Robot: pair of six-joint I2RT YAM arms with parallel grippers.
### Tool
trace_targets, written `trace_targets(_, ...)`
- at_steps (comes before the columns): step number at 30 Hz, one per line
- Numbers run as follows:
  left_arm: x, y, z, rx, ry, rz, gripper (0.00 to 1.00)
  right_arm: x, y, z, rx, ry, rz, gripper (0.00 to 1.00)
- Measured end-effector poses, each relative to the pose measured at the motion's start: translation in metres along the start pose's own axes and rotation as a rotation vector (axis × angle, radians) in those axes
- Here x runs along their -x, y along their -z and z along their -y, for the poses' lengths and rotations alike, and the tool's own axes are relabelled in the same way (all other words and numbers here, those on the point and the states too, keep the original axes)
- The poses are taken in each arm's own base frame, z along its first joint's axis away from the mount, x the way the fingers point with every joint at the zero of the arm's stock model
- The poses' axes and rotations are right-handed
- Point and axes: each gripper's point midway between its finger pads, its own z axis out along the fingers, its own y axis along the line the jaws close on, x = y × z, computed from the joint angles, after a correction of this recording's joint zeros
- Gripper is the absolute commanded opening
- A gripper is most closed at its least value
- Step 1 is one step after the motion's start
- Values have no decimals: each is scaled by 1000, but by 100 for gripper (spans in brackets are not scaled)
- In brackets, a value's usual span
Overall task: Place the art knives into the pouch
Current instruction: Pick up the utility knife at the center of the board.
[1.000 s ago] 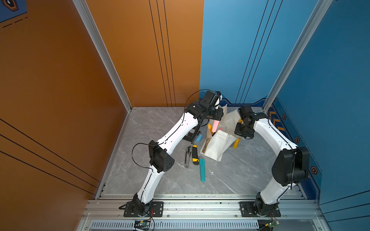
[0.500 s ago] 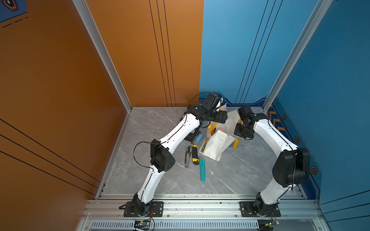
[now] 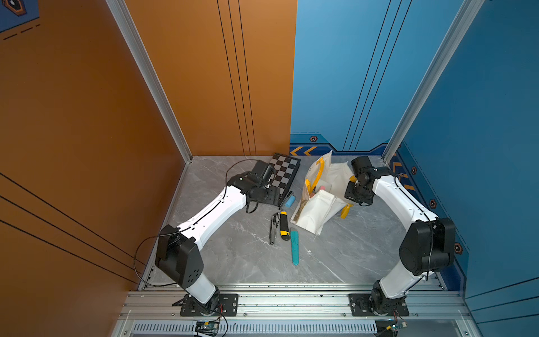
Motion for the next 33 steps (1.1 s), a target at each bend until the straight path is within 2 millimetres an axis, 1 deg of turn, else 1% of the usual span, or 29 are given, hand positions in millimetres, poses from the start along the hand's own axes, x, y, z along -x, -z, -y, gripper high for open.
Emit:
trace_targets(2,-38,-24,-3,29,-17,-115,81,1,3,0,4,-4,7,0)
trace_targets(4,-62,-37,-2,48,-36,-186,80,0,5,0,7,-8,11,0)
trace_targets(5,-69,-42,0,52,-47,-207,80,0,6,1,7,-8,12,0)
trace_targets(11,-95,-66,16,65,-117,-290,77,-5,6,5,2,-25,9,0)
trace_targets(16,-113,-85,19,96,-154,-354,77,-11,9,9,1,-33,9,0)
trace_targets(19,-117,-93,16,120,-160,-373,74,-13,11,10,3,-36,12,0)
trace_targets(23,-104,-98,20,129,-152,-352,70,-15,12,11,4,-43,14,0)
trace_targets(25,-98,-102,22,131,-143,-343,63,-15,12,12,4,-45,14,0)
trace_targets(29,-84,-110,25,127,-117,-320,36,-15,12,13,1,-47,14,0)
trace_targets(30,-81,-112,25,122,-104,-314,32,-15,13,13,1,-49,15,0)
trace_targets(33,-73,-115,20,119,-92,-299,26,-16,13,14,1,-49,17,0)
